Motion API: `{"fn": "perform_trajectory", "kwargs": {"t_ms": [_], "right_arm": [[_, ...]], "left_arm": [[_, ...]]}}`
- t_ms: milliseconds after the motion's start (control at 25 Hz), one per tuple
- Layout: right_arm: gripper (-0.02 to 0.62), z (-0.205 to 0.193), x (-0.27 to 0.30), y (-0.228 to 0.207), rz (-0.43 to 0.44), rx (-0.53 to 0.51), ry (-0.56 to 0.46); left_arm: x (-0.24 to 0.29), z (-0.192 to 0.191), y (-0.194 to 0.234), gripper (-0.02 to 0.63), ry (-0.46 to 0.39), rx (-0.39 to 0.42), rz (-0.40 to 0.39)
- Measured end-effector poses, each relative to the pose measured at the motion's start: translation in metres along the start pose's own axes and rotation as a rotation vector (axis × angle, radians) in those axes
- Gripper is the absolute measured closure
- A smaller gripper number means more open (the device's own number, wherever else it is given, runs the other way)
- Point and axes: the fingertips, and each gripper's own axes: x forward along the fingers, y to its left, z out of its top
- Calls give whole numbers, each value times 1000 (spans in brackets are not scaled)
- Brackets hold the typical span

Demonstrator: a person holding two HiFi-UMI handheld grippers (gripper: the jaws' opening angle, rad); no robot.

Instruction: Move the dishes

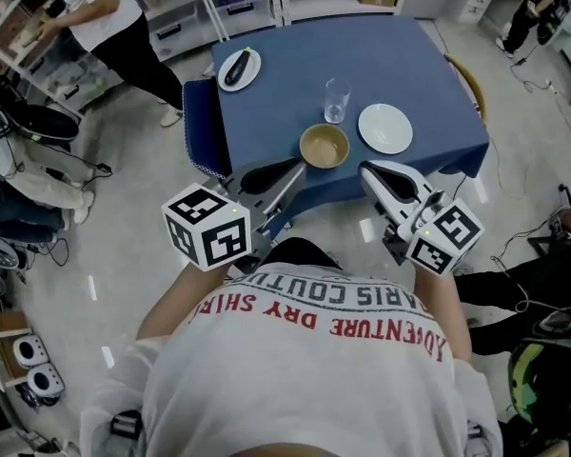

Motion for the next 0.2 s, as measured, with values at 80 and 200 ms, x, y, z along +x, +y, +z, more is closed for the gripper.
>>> {"fn": "perform_trajectory", "kwargs": {"t_ms": [80, 200], "right_arm": [[572, 3, 4, -4, -5, 1, -7], [572, 9, 13, -5, -12, 1, -9]], "left_arm": [[2, 3, 7, 569, 4, -3, 7], [0, 8, 17, 569, 7, -10, 14]]}}
